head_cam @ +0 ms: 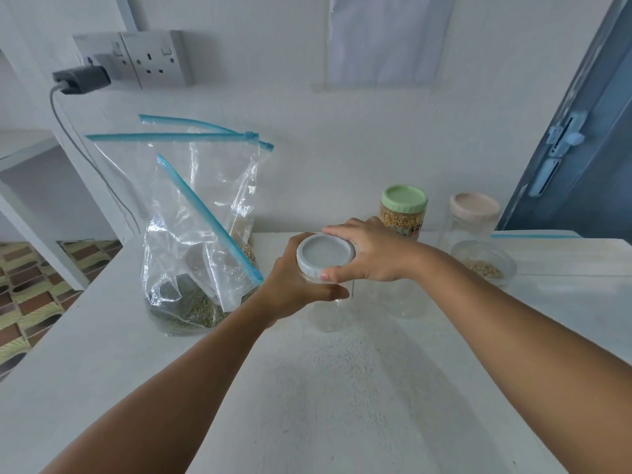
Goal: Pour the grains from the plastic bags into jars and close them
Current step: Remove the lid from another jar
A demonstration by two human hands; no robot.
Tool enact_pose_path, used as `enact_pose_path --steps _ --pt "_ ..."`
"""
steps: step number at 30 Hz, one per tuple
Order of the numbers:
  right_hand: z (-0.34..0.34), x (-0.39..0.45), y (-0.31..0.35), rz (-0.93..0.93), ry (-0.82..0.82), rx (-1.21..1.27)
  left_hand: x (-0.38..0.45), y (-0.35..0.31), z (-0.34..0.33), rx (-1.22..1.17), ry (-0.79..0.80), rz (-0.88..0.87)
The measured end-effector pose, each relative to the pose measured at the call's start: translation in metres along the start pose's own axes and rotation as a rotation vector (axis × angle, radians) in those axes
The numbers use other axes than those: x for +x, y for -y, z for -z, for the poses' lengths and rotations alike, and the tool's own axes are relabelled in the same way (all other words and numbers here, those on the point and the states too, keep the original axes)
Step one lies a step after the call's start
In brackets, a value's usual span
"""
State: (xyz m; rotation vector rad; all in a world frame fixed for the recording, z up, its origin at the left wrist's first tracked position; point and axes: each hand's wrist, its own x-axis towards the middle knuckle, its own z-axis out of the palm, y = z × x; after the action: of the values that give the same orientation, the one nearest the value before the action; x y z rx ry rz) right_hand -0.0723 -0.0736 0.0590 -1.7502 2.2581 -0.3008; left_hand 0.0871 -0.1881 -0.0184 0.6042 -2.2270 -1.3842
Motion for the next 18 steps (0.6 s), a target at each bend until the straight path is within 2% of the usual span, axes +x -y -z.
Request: enact_pose_path --steps 3,9,14,18 --pt "0.008 -0.002 0.003 -0.023 0.032 0.034 0.001 -0.009 0.010 -0.003 0.064 0.029" --pt "-0.001 0.001 0.013 -0.015 -0.088 0.002 0.002 -0.009 0.009 0.016 0.057 -0.004" --pt "0.008 -0.001 0.006 0.017 0.014 0.029 0.003 0.001 0.008 -0.029 0.032 -0.012" --pt "0.002 -0.003 0.013 -0.078 -0.105 -0.116 0.003 0.000 0.007 0.008 0.042 -0.021"
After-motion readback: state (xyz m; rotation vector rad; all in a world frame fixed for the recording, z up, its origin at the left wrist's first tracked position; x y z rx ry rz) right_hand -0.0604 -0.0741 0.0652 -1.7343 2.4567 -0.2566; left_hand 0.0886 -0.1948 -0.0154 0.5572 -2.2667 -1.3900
